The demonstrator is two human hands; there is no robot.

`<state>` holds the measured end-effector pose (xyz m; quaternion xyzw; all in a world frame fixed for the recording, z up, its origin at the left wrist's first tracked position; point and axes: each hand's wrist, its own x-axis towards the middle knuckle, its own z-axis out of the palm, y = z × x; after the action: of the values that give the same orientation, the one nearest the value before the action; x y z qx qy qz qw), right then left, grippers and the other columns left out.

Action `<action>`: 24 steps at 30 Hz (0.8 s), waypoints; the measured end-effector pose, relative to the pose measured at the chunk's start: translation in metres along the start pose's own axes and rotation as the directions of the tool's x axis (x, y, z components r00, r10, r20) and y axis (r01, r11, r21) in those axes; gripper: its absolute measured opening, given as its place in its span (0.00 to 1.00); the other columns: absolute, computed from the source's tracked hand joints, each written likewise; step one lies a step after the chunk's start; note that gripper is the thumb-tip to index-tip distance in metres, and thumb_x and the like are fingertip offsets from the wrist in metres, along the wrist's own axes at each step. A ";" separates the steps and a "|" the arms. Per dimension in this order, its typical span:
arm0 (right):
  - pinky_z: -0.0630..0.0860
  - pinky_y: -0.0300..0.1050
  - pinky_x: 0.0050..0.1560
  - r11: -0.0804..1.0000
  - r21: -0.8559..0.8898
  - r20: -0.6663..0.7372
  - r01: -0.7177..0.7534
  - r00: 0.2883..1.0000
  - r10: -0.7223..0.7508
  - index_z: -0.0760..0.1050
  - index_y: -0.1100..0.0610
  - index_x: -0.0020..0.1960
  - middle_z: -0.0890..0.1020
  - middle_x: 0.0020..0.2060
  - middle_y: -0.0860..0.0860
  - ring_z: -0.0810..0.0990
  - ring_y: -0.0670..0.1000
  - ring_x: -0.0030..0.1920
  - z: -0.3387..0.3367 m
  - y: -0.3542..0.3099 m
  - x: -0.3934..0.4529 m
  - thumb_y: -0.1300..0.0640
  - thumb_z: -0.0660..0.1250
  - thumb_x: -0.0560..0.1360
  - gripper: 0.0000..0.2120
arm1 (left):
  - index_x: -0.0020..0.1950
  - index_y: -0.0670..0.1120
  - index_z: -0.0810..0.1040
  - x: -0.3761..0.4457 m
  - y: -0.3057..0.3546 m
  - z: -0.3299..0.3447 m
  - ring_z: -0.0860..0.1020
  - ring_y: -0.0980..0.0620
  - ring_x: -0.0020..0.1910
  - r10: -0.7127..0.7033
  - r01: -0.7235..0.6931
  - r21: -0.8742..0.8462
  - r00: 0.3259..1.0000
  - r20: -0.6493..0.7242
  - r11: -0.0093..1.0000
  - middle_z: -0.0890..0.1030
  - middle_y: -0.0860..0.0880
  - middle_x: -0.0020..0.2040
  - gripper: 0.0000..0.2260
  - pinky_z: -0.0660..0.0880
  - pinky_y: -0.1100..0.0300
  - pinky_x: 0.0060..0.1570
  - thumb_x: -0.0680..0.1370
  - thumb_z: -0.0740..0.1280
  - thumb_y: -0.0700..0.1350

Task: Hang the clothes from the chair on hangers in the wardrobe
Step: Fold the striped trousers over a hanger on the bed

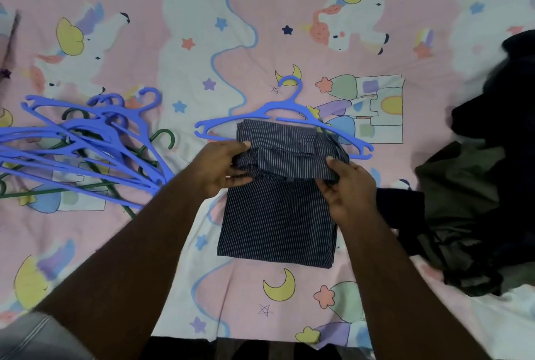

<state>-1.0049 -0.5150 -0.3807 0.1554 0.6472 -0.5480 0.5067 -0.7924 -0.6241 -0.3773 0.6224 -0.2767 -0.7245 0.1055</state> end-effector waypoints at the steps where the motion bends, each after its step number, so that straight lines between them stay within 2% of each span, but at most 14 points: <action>1: 0.83 0.48 0.40 1.000 -0.013 0.003 -0.021 1.000 0.021 0.76 0.60 0.54 0.84 0.51 0.59 0.84 0.57 0.50 -0.011 0.004 -0.010 0.64 0.71 0.76 0.08 | 0.52 0.48 0.79 -0.009 -0.006 -0.006 0.85 0.47 0.41 -0.055 0.055 0.008 0.998 0.038 0.998 0.84 0.49 0.45 0.04 0.82 0.52 0.43 0.80 0.67 0.46; 3: 0.81 0.46 0.37 0.986 -0.145 -0.020 -0.088 0.996 0.086 0.75 0.58 0.55 0.84 0.51 0.58 0.83 0.55 0.47 -0.036 0.020 -0.031 0.60 0.73 0.75 0.10 | 0.53 0.47 0.80 -0.028 -0.025 -0.023 0.85 0.47 0.42 -0.185 0.175 0.130 0.981 0.066 0.976 0.84 0.49 0.43 0.06 0.81 0.51 0.48 0.79 0.68 0.48; 5: 0.80 0.48 0.44 0.920 -0.370 -0.114 -0.125 0.990 0.088 0.73 0.56 0.62 0.81 0.55 0.55 0.81 0.54 0.51 -0.057 0.040 -0.045 0.52 0.76 0.73 0.21 | 0.55 0.46 0.81 -0.044 -0.044 -0.038 0.84 0.47 0.45 -0.258 0.250 0.261 0.966 -0.002 0.933 0.85 0.50 0.43 0.11 0.78 0.51 0.52 0.77 0.71 0.52; 7: 0.77 0.51 0.56 0.848 -0.525 -0.187 -0.069 0.982 -0.036 0.70 0.55 0.69 0.78 0.60 0.53 0.78 0.55 0.57 -0.068 0.051 -0.047 0.49 0.76 0.72 0.29 | 0.52 0.48 0.82 -0.049 -0.055 -0.046 0.82 0.49 0.46 -0.252 0.266 0.244 0.964 -0.088 0.932 0.85 0.50 0.45 0.13 0.76 0.53 0.52 0.75 0.72 0.55; 9: 0.74 0.50 0.61 0.790 -0.612 -0.167 0.051 0.967 -0.192 0.71 0.56 0.69 0.78 0.60 0.52 0.77 0.54 0.58 -0.063 0.047 -0.046 0.50 0.73 0.75 0.26 | 0.50 0.50 0.81 -0.049 -0.055 -0.045 0.81 0.49 0.45 -0.200 0.218 0.136 0.971 -0.133 0.966 0.84 0.50 0.45 0.12 0.74 0.56 0.47 0.76 0.71 0.57; 11: 0.75 0.52 0.62 0.732 -0.664 -0.087 0.153 0.956 -0.279 0.75 0.56 0.64 0.81 0.54 0.50 0.79 0.54 0.56 -0.053 0.041 -0.042 0.51 0.72 0.75 0.20 | 0.51 0.49 0.80 -0.044 -0.053 -0.036 0.79 0.49 0.43 -0.095 0.107 0.060 0.981 -0.171 0.992 0.83 0.49 0.45 0.11 0.73 0.58 0.42 0.77 0.71 0.55; 13: 0.76 0.51 0.59 0.703 -0.681 -0.022 0.207 0.953 -0.302 0.76 0.56 0.61 0.82 0.47 0.47 0.81 0.53 0.52 -0.043 0.035 -0.037 0.52 0.72 0.75 0.17 | 0.52 0.46 0.80 -0.039 -0.051 -0.023 0.78 0.49 0.42 0.030 -0.018 0.058 0.975 -0.221 0.998 0.82 0.47 0.45 0.09 0.73 0.59 0.39 0.79 0.70 0.50; 15: 0.76 0.48 0.58 0.662 -0.706 0.020 0.251 0.942 -0.335 0.76 0.56 0.62 0.82 0.48 0.47 0.81 0.51 0.52 -0.036 0.030 -0.029 0.52 0.72 0.75 0.18 | 0.47 0.47 0.80 -0.031 -0.050 -0.012 0.77 0.49 0.42 0.157 -0.127 0.120 0.942 -0.297 0.985 0.81 0.48 0.44 0.04 0.75 0.56 0.41 0.79 0.70 0.47; 17: 0.73 0.43 0.54 0.605 -0.745 0.056 0.282 0.930 -0.364 0.75 0.56 0.64 0.83 0.51 0.48 0.80 0.49 0.52 -0.033 0.028 -0.020 0.52 0.72 0.75 0.19 | 0.43 0.51 0.79 -0.024 -0.049 -0.006 0.78 0.50 0.44 0.254 -0.189 0.201 0.891 -0.376 0.961 0.81 0.51 0.42 0.04 0.77 0.51 0.49 0.78 0.70 0.47; 18: 0.71 0.41 0.53 0.571 -0.768 0.074 0.290 0.926 -0.371 0.74 0.56 0.65 0.83 0.52 0.49 0.79 0.49 0.52 -0.032 0.027 -0.016 0.52 0.72 0.75 0.20 | 0.44 0.52 0.79 -0.021 -0.049 -0.005 0.79 0.50 0.44 0.269 -0.197 0.214 0.878 -0.396 0.957 0.81 0.51 0.42 0.04 0.78 0.49 0.53 0.78 0.70 0.48; 20: 0.70 0.40 0.52 0.514 -0.807 0.105 0.291 0.927 -0.359 0.72 0.57 0.67 0.82 0.55 0.51 0.79 0.51 0.53 -0.030 0.030 -0.009 0.51 0.72 0.76 0.23 | 0.48 0.50 0.81 -0.015 -0.050 -0.004 0.81 0.49 0.47 0.225 -0.169 0.178 0.902 -0.369 0.969 0.83 0.49 0.47 0.07 0.79 0.46 0.58 0.77 0.70 0.52; 22: 0.69 0.41 0.52 0.465 -0.839 0.128 0.281 0.934 -0.333 0.70 0.58 0.67 0.81 0.55 0.53 0.79 0.55 0.56 -0.027 0.034 -0.006 0.49 0.72 0.75 0.25 | 0.55 0.48 0.81 -0.011 -0.056 -0.004 0.83 0.43 0.52 0.122 -0.078 0.157 0.948 -0.294 0.984 0.84 0.45 0.52 0.14 0.80 0.42 0.58 0.76 0.71 0.56; 24: 0.71 0.44 0.53 0.416 -0.867 0.149 0.274 0.939 -0.309 0.69 0.59 0.67 0.80 0.55 0.54 0.79 0.57 0.56 -0.024 0.042 -0.004 0.48 0.73 0.74 0.27 | 0.61 0.45 0.79 -0.010 -0.066 -0.002 0.83 0.43 0.52 0.095 -0.027 0.275 0.966 -0.239 0.961 0.83 0.44 0.55 0.16 0.81 0.46 0.54 0.78 0.71 0.53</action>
<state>-0.9831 -0.4777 -0.4030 -0.2315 0.8604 -0.2150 0.3998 -0.7757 -0.5653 -0.4036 0.7082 -0.3765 -0.5924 0.0761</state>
